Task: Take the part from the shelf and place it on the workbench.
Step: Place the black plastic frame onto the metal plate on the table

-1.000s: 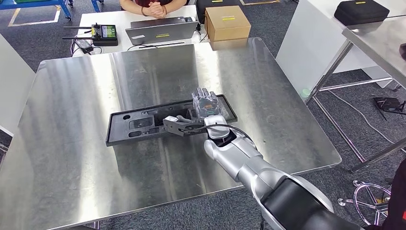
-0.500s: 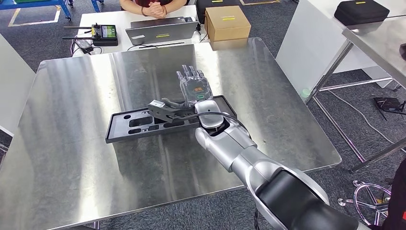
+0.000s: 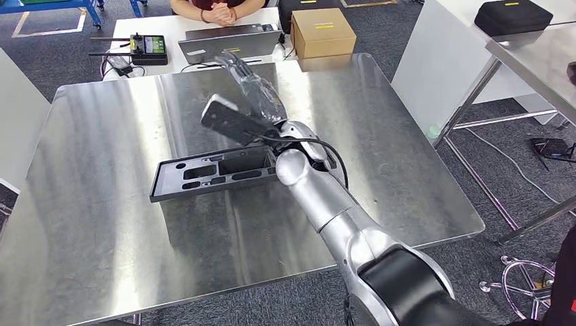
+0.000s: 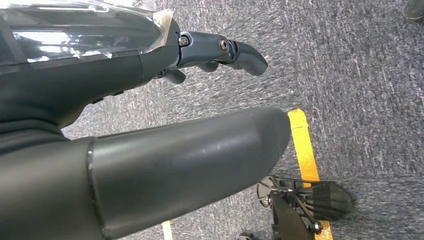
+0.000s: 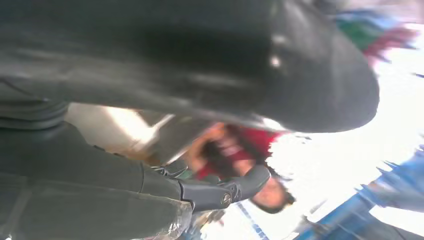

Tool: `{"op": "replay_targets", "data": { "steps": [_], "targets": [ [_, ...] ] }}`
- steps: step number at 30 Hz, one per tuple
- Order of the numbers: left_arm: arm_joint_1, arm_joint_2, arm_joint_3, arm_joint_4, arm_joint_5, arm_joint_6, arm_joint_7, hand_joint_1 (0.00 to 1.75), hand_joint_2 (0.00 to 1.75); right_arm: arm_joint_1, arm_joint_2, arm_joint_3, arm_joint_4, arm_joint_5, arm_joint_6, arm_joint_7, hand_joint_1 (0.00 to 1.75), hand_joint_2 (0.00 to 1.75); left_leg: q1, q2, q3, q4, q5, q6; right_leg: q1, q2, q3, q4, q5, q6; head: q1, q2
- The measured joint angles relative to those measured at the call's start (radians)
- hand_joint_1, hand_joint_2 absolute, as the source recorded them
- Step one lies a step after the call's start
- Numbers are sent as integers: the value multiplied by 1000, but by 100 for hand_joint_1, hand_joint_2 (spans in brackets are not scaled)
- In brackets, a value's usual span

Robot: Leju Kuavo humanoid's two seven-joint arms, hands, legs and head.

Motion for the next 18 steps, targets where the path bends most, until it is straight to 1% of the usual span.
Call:
{"op": "replay_targets", "data": {
  "steps": [1,3,7,9,11,14,16,18],
  "targets": [
    [0,0,2,0,0,0,-1,0,0,7,7,-33,-31,-27,19,-18,0,0,0,0,0,0,0,0,0,0,0,0,0,0,0,0],
    [1,0,5,0,0,0,-2,0,0,18,16,-81,-77,-43,33,-26,0,0,0,0,0,0,0,0,0,0,0,0,0,0,0,0],
    [2,0,9,0,0,0,-2,0,0,38,25,-130,-129,-47,38,-29,0,0,0,1,1,0,0,0,0,0,0,0,0,0,0,0],
    [2,0,10,0,0,0,-3,0,0,44,27,-141,-145,-56,48,-35,0,87,0,1,1,0,0,0,0,0,0,0,0,0,0,0],
    [2,0,11,0,0,2,-5,0,0,54,32,-153,-168,-108,93,-63,0,175,0,1,1,0,0,0,0,0,0,0,0,0,0,0],
    [2,0,13,0,-4,4,-17,0,0,102,39,-161,-261,-284,231,-110,0,175,0,0,1,0,0,0,0,0,0,0,0,0,0,0],
    [2,0,15,0,-7,6,-26,0,0,153,42,-157,-362,-408,319,-114,0,175,0,0,1,0,0,0,0,0,0,0,0,0,0,0],
    [3,0,17,0,-12,7,-34,0,0,215,41,-144,-475,-497,372,-109,0,175,0,0,1,0,-1,-1,0,0,0,0,0,0,0,0]
  ]
}}
